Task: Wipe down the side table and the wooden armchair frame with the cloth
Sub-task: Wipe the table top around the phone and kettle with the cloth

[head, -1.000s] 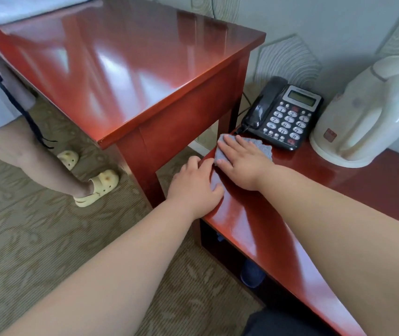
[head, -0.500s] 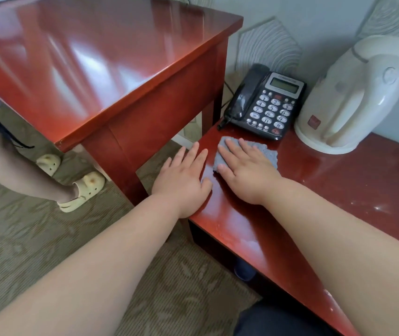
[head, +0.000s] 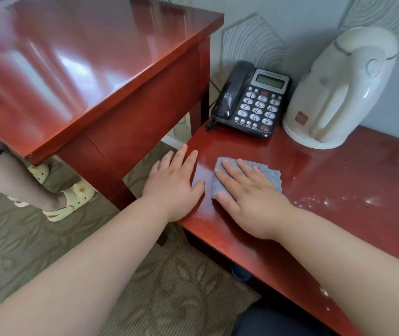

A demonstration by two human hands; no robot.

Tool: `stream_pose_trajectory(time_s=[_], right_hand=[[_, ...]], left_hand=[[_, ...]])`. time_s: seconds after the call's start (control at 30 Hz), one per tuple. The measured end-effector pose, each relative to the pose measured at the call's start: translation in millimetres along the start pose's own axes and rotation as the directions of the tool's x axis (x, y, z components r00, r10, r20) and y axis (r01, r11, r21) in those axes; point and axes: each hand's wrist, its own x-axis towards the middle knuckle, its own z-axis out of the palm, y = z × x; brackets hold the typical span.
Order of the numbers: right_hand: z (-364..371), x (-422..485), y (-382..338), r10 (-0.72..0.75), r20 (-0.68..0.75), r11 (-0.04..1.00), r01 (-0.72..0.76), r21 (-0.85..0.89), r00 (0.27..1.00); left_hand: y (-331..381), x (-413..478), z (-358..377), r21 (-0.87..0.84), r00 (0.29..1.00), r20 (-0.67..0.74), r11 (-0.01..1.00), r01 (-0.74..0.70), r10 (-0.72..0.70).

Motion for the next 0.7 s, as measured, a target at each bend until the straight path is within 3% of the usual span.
stream_pose_trajectory(time_s=[0.13,0.3,0.53,0.7], right_hand=[[-11.4,54.3,29.1,0.102,-0.057,0.994,-0.104,-0.028,0.993],[-8.7,60.4,32.2,0.143,-0.106,0.988,-0.149,-0.049,0.984],[-0.9,-23.2,-1.9,0.029,-0.037,0.999,-0.03,-0.039,0.999],[-12.5,19.5,33.4,0.087,-0.029,0.994,-0.089,-0.068,0.996]], left_hand=[[12.6,14.7,-6.7,-0.117,0.996,-0.047,0.99,-0.08,0.075],[28.5,24.5,1.4,-0.07,0.986,-0.059,0.984,-0.161,0.157],[24.7,25.8,4.5,-0.049,0.983,-0.058,0.983,-0.174,0.172],[24.6,26.0,3.5,-0.047,0.983,-0.066,0.983,-0.175,0.172]])
